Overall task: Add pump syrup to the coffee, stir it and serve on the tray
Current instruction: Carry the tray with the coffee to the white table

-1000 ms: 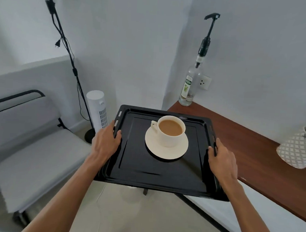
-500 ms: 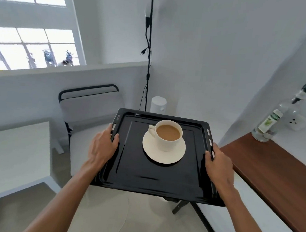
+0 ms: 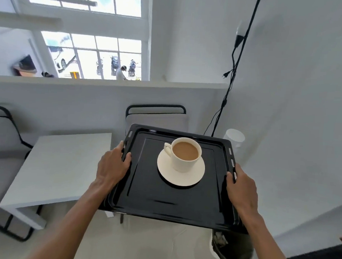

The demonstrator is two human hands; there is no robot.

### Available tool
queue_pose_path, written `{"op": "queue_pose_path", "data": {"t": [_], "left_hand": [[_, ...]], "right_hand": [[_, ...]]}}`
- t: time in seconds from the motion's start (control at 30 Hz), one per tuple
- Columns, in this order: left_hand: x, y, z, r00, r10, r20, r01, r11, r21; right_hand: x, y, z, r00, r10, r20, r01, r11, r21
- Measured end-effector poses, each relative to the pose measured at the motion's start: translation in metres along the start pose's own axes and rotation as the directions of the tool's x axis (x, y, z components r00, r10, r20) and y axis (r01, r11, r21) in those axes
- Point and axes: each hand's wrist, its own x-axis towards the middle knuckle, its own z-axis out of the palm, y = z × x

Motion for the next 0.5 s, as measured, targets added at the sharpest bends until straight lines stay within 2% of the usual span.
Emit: {"op": "queue_pose_path", "data": {"t": [0.5], "left_hand": [[0.044,-0.161,-0.054,0.962,-0.241,-0.124,0.251,0.966,0.065]], "right_hand": [[0.040,-0.155,0.133,0.967,-0.230,0.113,0.221,0.971,0.089]]}}
